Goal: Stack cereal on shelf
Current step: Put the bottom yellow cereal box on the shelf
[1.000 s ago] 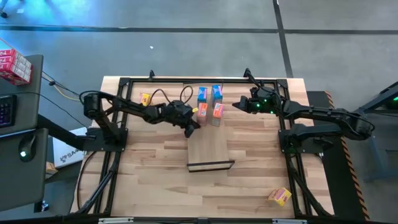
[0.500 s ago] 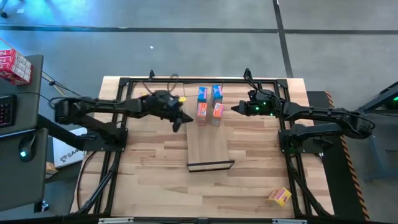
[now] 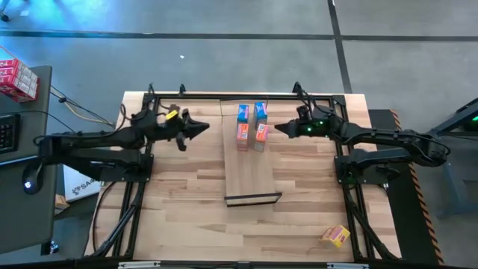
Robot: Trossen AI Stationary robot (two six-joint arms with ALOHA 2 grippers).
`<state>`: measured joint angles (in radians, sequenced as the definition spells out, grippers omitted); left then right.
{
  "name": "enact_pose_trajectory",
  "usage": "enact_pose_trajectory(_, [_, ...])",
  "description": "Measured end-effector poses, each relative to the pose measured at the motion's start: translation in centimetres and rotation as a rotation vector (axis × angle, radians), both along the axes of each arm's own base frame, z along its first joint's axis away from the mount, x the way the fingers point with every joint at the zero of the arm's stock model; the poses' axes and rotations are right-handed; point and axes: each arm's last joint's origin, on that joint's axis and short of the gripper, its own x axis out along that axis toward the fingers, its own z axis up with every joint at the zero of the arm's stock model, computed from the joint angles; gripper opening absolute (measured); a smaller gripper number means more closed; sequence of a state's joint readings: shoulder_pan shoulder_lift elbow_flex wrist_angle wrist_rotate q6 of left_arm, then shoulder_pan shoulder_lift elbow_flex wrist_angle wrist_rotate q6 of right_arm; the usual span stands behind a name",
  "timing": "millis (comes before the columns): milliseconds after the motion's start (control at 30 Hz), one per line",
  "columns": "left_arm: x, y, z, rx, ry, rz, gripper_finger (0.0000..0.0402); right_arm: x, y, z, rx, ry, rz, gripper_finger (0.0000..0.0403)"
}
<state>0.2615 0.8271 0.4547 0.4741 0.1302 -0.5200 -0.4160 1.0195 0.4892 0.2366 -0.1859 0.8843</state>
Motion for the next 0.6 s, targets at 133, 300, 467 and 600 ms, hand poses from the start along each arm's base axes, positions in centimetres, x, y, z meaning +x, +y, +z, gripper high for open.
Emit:
enact_pose_trajectory(133, [-1.2,-0.3,-0.4,-0.003,-0.026,0.008,0.0,0.3,0.1,1.3,-0.125,-0.118,0.078,0.0])
enact_pose_trajectory(300, [-1.9,-0.4,-0.1,-0.017,-0.06,0.035,0.0,0.3,0.1,3.9,-0.086,-0.392,0.104,0.0])
enact_pose_trajectory(467, [-2.0,-0.4,-0.1,-0.042,-0.062,0.033,0.0,0.4,0.1,6.1,0.033,-0.532,0.129,0.0024])
enact_pose_trajectory(600, [-1.9,-0.4,-0.2,-0.056,-0.048,0.029,0.0,1.2,0.5,8.8,0.066,-0.461,0.238,0.0092])
